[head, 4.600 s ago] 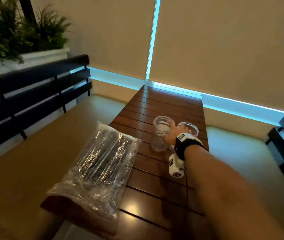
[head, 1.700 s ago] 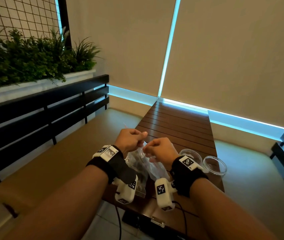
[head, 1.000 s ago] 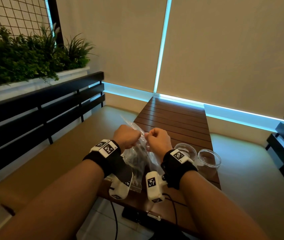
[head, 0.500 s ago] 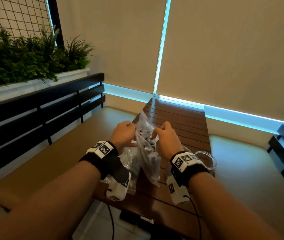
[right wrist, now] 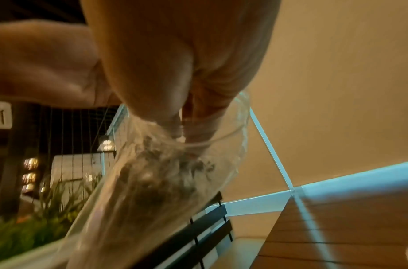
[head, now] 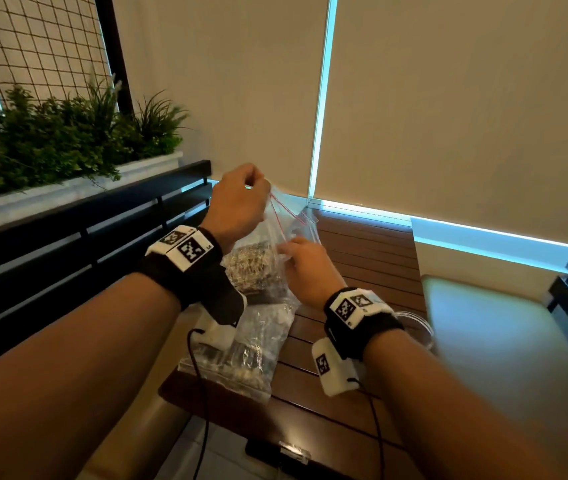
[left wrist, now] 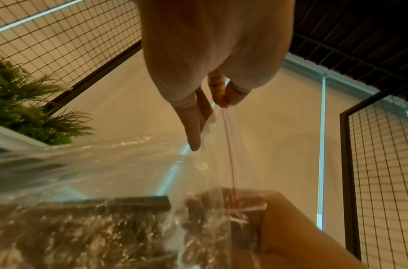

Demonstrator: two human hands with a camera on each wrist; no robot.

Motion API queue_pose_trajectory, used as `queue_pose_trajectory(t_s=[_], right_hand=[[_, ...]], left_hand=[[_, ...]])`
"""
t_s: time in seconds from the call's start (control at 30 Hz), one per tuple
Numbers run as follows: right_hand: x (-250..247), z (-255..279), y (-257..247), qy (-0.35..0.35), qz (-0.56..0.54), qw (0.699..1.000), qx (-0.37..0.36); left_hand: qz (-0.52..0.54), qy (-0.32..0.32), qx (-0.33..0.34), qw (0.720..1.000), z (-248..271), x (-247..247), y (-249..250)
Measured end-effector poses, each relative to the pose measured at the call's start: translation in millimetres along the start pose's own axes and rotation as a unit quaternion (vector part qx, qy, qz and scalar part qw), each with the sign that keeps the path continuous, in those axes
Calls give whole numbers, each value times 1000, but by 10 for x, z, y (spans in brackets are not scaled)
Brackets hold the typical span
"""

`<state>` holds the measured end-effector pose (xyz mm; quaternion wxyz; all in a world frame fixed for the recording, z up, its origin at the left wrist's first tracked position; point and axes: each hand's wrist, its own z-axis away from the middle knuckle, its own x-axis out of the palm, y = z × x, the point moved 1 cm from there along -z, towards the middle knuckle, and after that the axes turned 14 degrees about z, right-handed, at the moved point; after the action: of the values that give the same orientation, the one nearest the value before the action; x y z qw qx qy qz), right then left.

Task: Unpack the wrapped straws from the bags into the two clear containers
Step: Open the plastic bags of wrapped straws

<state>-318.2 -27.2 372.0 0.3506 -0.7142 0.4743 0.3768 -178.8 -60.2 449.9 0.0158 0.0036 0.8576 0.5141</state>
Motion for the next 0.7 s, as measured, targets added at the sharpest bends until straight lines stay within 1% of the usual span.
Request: queue_pose_trajectory(t_s=[0.07,0.1,0.17,0.2,0.3,0.37,0.47,0.53,0.63,0.7], right_hand=[[145,-27,-57,-6,27,999,21],[235,-19,-67,-6,73,997,21],[420,32,-50,-22,180,983,3],[509,47,-17,-37,201,979,-3],[796,81,143,-132,165,977,21],[927,104,251,-158,147,975,47],[1060,140,422,-162,75,979,101],[1140,154,527,-160,47,974,153],[1215,174,639,-124,-22,958,259],[1215,168,634,-86,-56,953,284]], left_hand=[[-45,-19,14,999,19,-28,-42],[-74,-39,14,996,47,-26,-116],[-119,-93,1,989,128,-5,-334],[-126,-119,-13,985,155,-6,-459],[-119,-176,-60,975,167,-95,-844],[-107,-215,-79,967,149,-160,-1036],[-111,-269,-82,953,97,-207,-1185],[-117,-295,-81,945,57,-231,-1246],[-100,-303,-88,944,19,-268,-1339],[-74,-299,-100,946,20,-280,-1394]])
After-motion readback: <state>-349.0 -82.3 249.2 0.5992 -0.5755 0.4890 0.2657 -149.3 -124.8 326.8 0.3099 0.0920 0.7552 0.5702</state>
